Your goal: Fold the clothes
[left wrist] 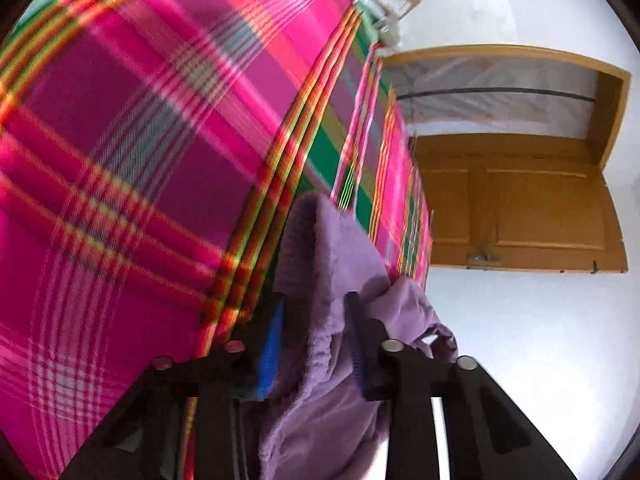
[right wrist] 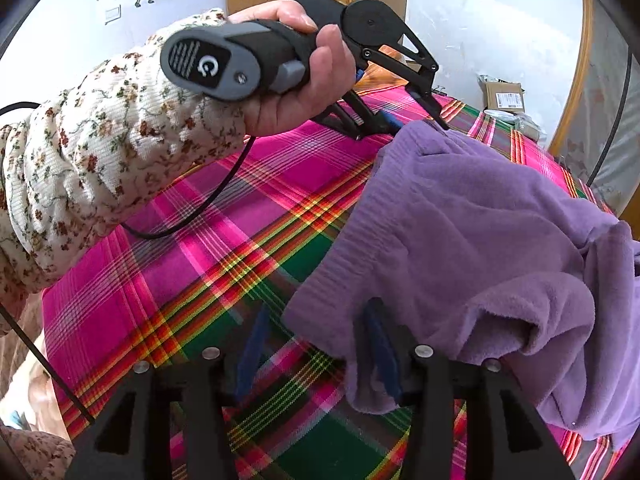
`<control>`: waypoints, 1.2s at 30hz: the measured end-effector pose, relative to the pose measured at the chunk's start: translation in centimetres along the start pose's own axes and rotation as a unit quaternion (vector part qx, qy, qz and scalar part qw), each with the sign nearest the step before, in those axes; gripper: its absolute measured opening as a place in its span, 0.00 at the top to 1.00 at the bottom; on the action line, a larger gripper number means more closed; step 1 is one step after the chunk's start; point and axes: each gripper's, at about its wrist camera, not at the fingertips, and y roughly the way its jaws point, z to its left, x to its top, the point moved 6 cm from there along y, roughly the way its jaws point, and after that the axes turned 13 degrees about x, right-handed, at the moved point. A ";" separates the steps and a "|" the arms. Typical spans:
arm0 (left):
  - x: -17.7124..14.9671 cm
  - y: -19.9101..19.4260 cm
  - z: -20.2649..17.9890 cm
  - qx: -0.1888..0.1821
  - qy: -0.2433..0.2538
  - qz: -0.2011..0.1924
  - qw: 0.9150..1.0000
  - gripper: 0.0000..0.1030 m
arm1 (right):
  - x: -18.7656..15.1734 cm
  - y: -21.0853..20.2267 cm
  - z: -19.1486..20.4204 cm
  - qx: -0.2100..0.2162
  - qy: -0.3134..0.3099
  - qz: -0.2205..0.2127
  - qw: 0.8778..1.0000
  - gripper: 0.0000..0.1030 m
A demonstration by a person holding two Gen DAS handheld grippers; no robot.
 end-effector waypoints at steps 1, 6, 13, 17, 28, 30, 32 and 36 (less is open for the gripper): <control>-0.1 0.0 -0.2 -0.001 0.006 -0.004 1.000 0.89 | 0.0 0.0 0.0 0.000 0.000 0.000 1.000 0.51; -0.1 0.1 -1.1 -0.011 0.016 -0.021 1.000 0.90 | 0.3 0.3 -1.3 0.002 0.000 0.000 1.000 0.51; 1.3 0.7 -1.9 -0.020 -0.004 -0.027 0.999 0.88 | -0.6 0.5 -1.1 0.001 0.001 -0.001 1.000 0.50; 2.5 1.9 -1.6 -0.029 -0.042 -0.009 0.999 0.82 | -0.8 0.4 -0.7 0.001 0.000 -0.001 1.000 0.50; 3.8 -2.1 -2.2 0.033 0.023 -0.122 0.992 0.95 | -0.7 -0.2 -1.1 -0.007 0.015 -0.009 1.000 0.70; 4.1 -2.5 -1.6 0.042 0.021 -0.129 0.991 0.95 | -0.6 -0.4 -1.4 -0.002 0.021 -0.013 1.000 0.73; 4.2 -2.4 -1.3 0.051 0.020 -0.128 0.990 0.95 | -0.7 -0.9 -0.9 0.009 0.020 -0.018 1.000 0.75; 4.1 -2.6 -0.7 0.059 0.017 -0.128 0.990 0.95 | 0.6 -3.4 -0.3 0.055 0.016 -0.062 0.996 0.87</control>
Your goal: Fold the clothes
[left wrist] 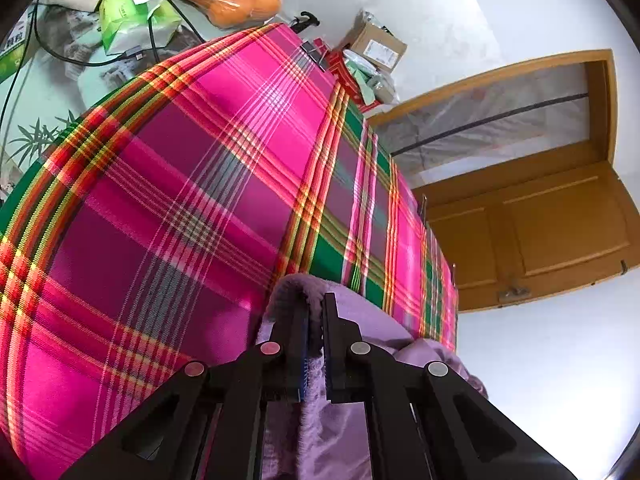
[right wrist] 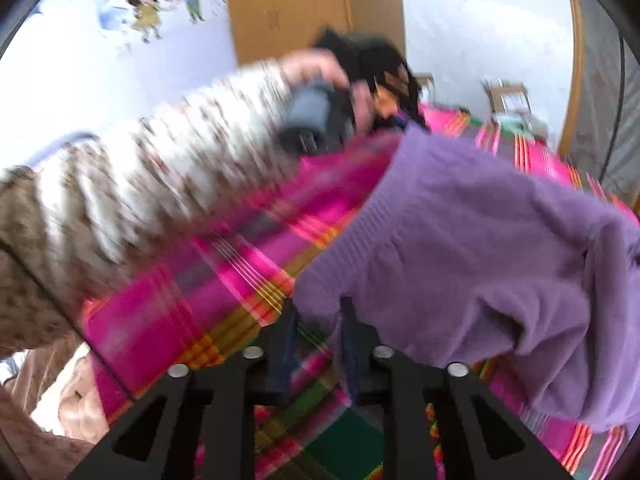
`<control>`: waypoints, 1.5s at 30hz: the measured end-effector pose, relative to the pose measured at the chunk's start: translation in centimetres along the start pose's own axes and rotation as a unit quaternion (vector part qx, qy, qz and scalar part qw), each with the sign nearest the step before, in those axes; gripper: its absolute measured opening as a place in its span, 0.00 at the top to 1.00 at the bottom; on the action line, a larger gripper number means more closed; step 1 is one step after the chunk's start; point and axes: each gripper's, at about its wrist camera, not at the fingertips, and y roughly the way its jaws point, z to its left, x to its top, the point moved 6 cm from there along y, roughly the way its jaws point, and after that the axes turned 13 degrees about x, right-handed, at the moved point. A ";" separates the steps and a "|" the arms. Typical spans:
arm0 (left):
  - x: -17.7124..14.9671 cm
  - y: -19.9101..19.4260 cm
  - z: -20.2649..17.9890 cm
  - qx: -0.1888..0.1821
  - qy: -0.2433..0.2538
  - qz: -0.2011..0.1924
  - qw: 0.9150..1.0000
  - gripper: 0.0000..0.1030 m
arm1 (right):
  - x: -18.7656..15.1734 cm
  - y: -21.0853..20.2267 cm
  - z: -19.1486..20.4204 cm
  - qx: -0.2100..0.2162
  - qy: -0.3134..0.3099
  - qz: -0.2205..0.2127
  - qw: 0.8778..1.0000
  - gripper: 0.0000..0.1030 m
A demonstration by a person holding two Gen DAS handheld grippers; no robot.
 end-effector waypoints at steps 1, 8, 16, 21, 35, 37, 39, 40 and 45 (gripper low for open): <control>0.0 0.0 0.1 0.001 -0.002 0.001 1.000 0.95 | 0.4 -0.6 0.2 0.002 -0.006 -0.010 1.000 0.88; 0.4 -2.0 0.3 0.004 0.008 -0.023 1.000 0.95 | 1.1 -0.1 1.9 0.045 -0.001 -0.004 0.999 0.88; 0.0 -1.1 3.9 0.038 -0.008 -0.008 0.999 0.95 | -0.3 4.3 4.1 0.048 -0.040 0.073 0.995 0.91; 0.0 -1.6 4.4 0.042 0.002 -0.011 0.999 0.95 | 0.4 4.9 4.8 0.061 -0.043 0.068 0.995 0.91; 1.7 -4.0 6.7 0.066 0.008 -0.026 0.997 0.95 | 2.9 6.3 7.7 0.106 -0.057 0.041 0.992 0.92; 1.8 -4.1 7.1 0.071 0.010 -0.027 0.997 0.94 | 3.0 7.2 7.6 0.108 -0.051 0.049 0.992 0.92; 1.7 -4.0 7.5 0.070 0.004 -0.022 0.997 0.94 | 2.9 8.0 7.4 0.109 -0.042 0.060 0.991 0.91; 1.5 -3.9 7.7 0.069 0.001 -0.019 0.997 0.93 | 2.7 8.4 7.2 0.109 -0.035 0.066 0.991 0.89; 0.4 -5.3 8.1 0.069 -0.003 -0.020 0.997 0.88 | 2.6 6.8 6.1 0.121 0.001 0.050 0.991 0.80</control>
